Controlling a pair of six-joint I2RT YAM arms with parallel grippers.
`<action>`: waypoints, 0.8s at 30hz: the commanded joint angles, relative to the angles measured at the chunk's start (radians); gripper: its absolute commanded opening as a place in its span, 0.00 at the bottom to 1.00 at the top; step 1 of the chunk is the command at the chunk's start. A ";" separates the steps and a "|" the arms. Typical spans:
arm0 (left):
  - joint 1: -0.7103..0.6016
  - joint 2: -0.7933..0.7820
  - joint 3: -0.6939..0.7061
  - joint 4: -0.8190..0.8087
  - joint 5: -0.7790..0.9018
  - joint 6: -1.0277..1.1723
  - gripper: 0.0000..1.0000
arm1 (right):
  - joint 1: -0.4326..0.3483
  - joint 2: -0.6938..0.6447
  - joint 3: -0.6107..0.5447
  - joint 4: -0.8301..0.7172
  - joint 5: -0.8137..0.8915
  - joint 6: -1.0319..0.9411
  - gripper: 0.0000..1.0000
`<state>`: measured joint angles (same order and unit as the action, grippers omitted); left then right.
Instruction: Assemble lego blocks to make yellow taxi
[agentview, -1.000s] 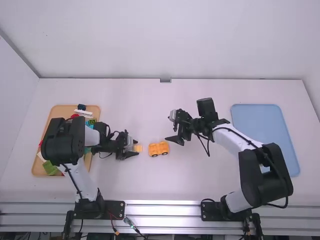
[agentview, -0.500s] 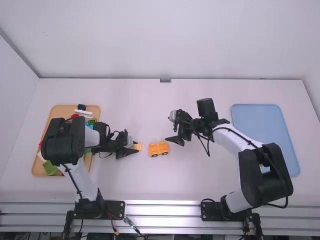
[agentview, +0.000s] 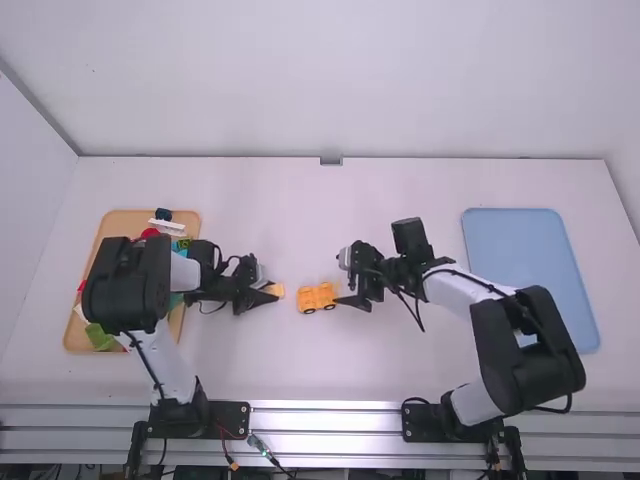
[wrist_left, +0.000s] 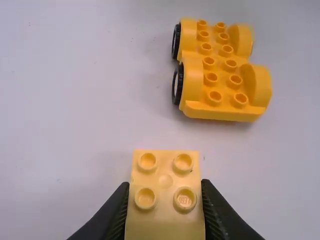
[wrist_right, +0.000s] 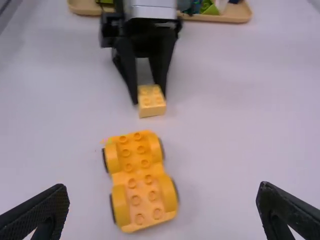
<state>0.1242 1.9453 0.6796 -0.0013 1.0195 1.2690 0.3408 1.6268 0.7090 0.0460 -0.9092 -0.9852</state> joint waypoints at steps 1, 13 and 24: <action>-0.025 -0.068 -0.021 -0.002 -0.061 -0.079 0.30 | 0.031 0.003 -0.005 -0.001 -0.010 -0.015 0.99; -0.076 -0.285 -0.130 0.039 -0.053 -0.144 0.21 | 0.045 0.277 -0.003 0.230 -0.116 -0.018 0.99; -0.090 -0.367 -0.243 0.220 -0.039 -0.235 0.21 | 0.047 0.445 0.074 0.340 -0.217 0.015 0.99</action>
<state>0.0414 1.5967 0.4526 0.2085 0.9493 1.0847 0.3897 2.0434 0.7498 0.3912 -1.0859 -0.9756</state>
